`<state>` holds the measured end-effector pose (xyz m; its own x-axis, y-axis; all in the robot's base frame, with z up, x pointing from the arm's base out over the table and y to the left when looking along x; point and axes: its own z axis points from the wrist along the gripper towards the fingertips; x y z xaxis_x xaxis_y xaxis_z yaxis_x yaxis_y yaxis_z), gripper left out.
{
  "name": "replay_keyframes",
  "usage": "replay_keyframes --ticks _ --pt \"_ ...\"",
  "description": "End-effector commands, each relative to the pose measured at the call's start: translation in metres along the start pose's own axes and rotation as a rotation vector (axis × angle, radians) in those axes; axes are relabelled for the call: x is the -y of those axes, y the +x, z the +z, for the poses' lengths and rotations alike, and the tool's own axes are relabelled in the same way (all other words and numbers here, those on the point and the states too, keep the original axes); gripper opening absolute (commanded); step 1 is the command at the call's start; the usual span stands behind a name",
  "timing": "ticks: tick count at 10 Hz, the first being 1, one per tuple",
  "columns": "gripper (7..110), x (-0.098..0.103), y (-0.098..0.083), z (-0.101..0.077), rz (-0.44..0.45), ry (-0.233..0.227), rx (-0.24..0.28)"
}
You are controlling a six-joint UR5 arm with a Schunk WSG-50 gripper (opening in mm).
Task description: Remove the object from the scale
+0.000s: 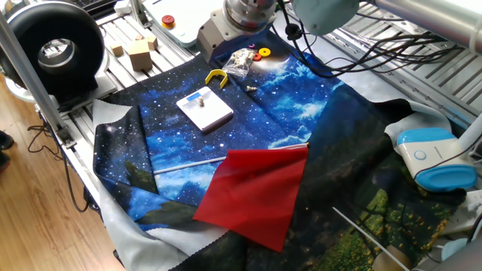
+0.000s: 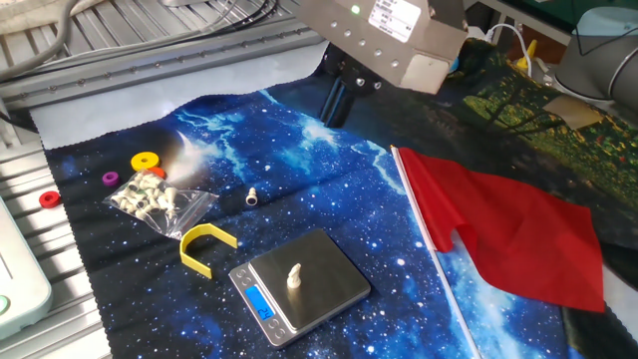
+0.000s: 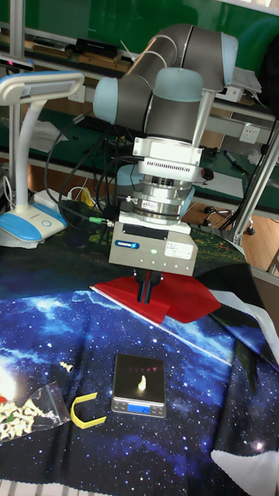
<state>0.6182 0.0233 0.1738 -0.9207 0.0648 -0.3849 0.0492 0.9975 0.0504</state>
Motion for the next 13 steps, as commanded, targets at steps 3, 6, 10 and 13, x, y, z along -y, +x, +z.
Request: replay_keyframes --ticks 3,6,10,13 --pt "7 -0.009 -0.014 -0.006 -0.001 -0.012 -0.122" --pt "7 -0.035 -0.068 -0.009 -0.028 -0.058 -0.137" --pt "7 -0.023 -0.061 -0.001 -0.031 -0.045 -0.137" --pt "7 -0.023 -0.034 0.031 -0.023 -0.048 -0.082"
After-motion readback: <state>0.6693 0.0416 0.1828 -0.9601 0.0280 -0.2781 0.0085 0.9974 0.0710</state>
